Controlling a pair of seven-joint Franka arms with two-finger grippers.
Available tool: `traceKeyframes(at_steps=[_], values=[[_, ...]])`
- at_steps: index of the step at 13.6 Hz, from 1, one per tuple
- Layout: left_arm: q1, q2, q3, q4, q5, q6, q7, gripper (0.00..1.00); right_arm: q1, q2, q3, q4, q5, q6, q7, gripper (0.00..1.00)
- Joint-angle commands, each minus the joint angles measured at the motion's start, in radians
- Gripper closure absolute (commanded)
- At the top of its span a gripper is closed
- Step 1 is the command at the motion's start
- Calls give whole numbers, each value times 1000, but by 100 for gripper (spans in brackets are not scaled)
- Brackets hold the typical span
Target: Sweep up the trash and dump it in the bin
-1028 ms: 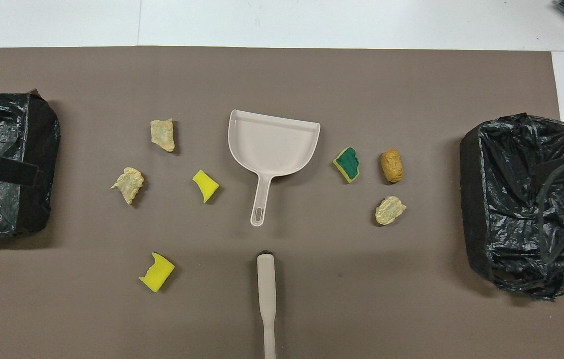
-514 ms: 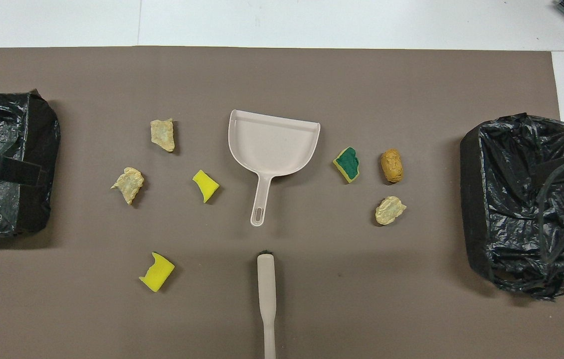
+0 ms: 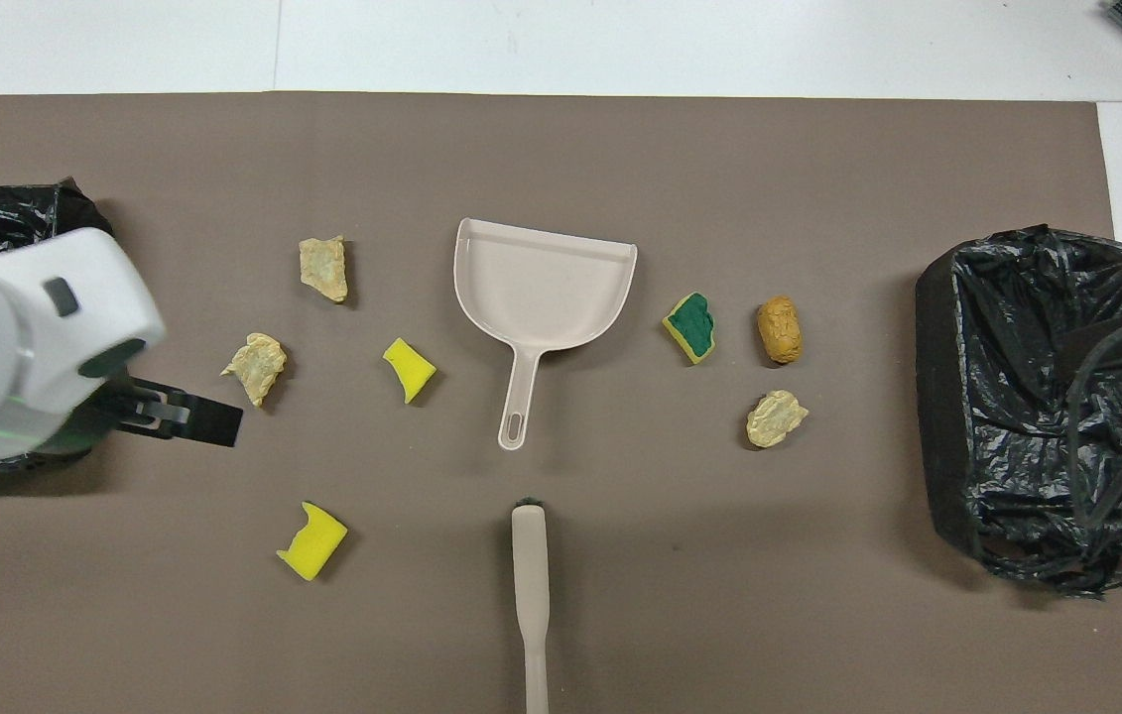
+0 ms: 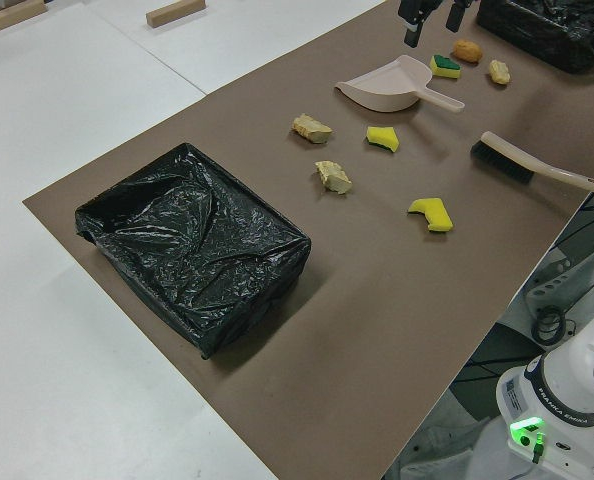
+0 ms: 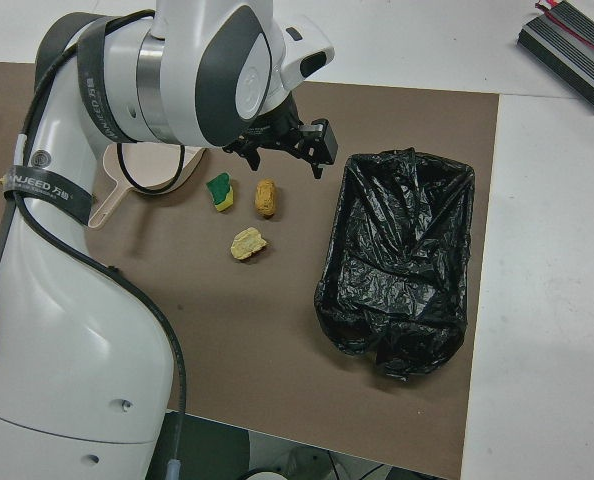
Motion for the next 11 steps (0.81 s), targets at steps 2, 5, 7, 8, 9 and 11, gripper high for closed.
traceKeyframes(at_steps=[2,5,7,8,9,11], values=[[-15,-143,-135,-289,-55,167,-153,0,-1,-3,22,0,14,-19,-8,0],[-18,-151,-224,-374,-185,239,-196,0,33,47,31,5,15,-24,-2,0],[-7,-158,-357,-449,-223,298,-262,0,94,108,30,9,18,-19,31,0],[-5,-149,-406,-486,-223,353,-313,0,128,137,31,11,15,-10,67,0],[-5,-129,-465,-518,-226,415,-389,0,163,168,31,15,20,2,110,0],[-5,-117,-590,-601,-244,527,-500,0,209,228,31,38,50,37,200,0]])
